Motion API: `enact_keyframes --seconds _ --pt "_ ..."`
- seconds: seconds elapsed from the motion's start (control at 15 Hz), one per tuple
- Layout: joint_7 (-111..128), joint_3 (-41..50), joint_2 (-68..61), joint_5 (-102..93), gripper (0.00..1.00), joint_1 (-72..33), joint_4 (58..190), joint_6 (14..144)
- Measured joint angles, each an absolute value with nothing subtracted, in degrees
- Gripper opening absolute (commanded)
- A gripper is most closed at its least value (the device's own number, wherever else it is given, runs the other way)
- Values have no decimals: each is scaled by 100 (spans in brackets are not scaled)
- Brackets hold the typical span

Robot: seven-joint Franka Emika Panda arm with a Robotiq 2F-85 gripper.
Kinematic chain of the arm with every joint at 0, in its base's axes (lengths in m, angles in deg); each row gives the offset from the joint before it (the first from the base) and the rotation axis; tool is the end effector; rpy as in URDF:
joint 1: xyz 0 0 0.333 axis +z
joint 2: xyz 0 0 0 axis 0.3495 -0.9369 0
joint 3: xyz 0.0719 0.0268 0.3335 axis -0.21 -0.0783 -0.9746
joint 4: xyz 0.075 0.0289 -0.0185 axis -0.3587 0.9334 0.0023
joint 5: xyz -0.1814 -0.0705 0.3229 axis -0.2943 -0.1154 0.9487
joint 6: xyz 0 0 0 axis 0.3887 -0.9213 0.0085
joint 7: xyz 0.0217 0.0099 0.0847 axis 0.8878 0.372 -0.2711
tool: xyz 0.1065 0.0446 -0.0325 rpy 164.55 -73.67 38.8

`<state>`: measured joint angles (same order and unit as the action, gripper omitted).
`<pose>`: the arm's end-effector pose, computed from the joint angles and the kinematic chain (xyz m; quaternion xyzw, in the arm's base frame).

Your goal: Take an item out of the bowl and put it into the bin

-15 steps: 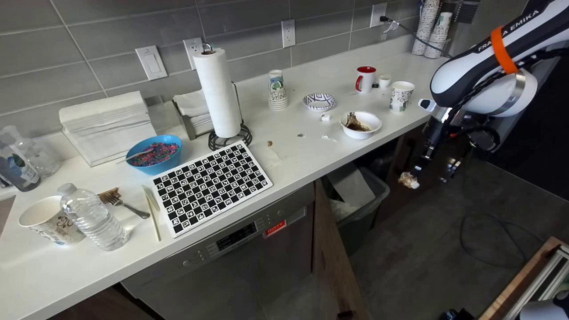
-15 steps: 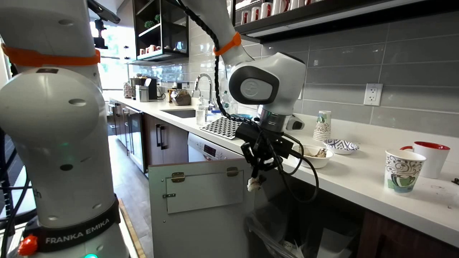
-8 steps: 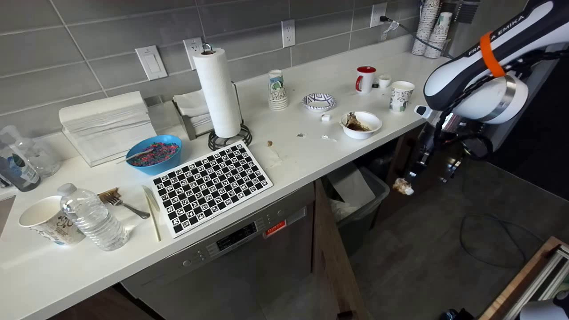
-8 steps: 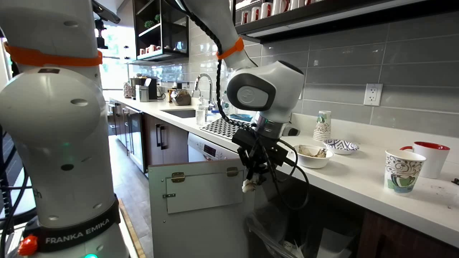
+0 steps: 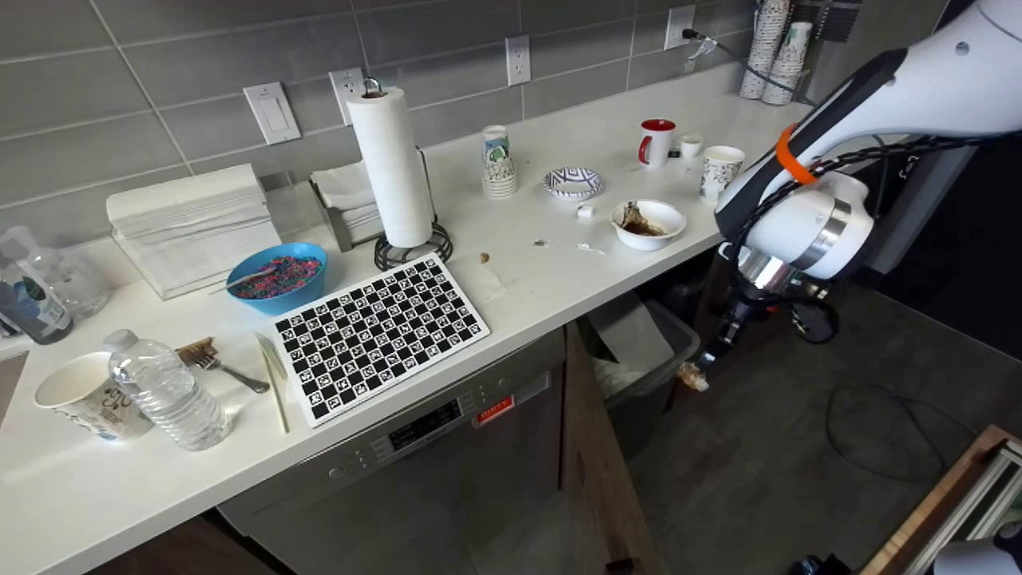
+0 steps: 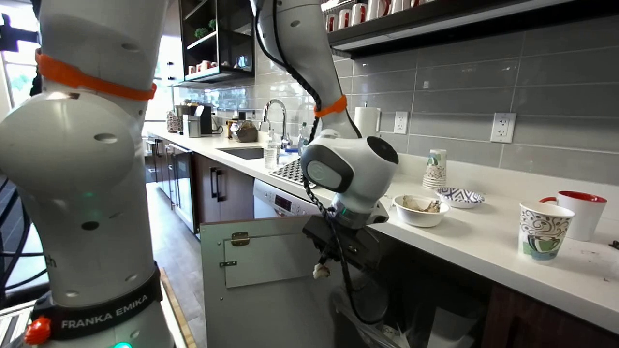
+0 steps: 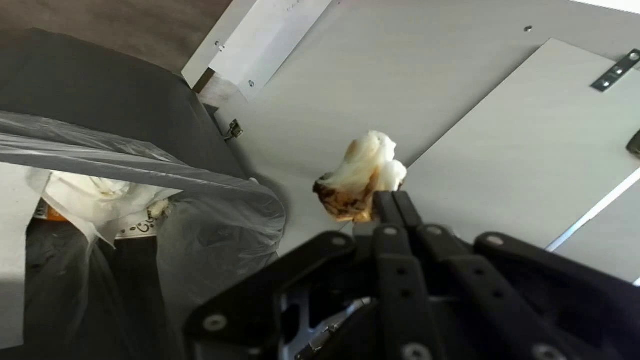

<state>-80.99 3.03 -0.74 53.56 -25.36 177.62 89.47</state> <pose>0.4142 -0.0578 0.1900 -0.9443 -0.2284 -0.0747 0.2250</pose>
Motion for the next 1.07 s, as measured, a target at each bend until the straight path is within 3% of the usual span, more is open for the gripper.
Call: enact_keyframes --seconds 1.07 --pt "-10164 50 -2470 8871 0 -2754 15566 9030"
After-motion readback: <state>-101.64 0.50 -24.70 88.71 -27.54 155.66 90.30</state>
